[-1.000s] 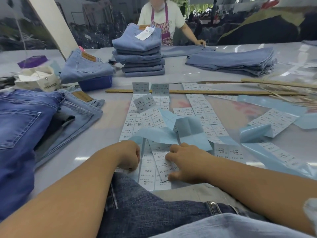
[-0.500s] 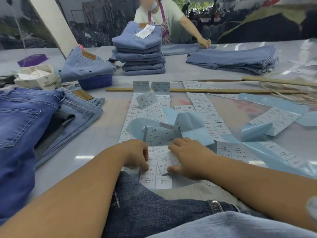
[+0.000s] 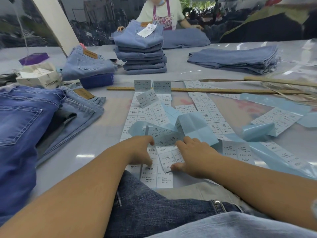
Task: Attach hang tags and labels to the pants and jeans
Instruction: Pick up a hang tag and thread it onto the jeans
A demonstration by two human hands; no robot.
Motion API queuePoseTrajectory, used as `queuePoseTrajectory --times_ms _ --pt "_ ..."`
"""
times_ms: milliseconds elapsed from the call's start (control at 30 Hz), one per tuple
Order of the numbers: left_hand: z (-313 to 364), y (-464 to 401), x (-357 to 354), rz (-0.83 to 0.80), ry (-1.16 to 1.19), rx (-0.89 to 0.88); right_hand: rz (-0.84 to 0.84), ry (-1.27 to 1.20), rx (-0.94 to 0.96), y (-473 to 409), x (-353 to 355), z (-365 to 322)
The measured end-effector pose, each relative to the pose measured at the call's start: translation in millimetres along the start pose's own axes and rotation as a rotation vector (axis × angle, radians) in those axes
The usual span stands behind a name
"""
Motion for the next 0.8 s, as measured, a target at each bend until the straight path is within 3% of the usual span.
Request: queuePoseTrajectory --times_ms 167,333,467,800 --pt "23.4 -6.1 -7.7 0.023 -0.062 -0.144 0.020 -0.118 -0.002 -1.1 -0.5 -1.7" --pt "32.5 -7.0 -18.3 -0.034 -0.168 -0.130 -0.049 -0.609 -0.091 -0.9 2.0 -2.0" --pt "30.8 -7.9 -18.4 -0.038 -0.105 -0.131 -0.114 -0.867 -0.177 -3.4 0.5 1.2" --pt "26.3 -12.5 -20.6 0.054 0.045 -0.152 -0.247 -1.160 -0.279 -6.3 0.8 2.8"
Point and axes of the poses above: each hand's wrist, its own y-axis away from the middle knuckle, its own x-axis out of the back of the hand, z = x × y, the point moved 1 cm from there along -y, towards the middle knuckle, and after that the axes turned 13 degrees about -x, right-handed, at the moved point
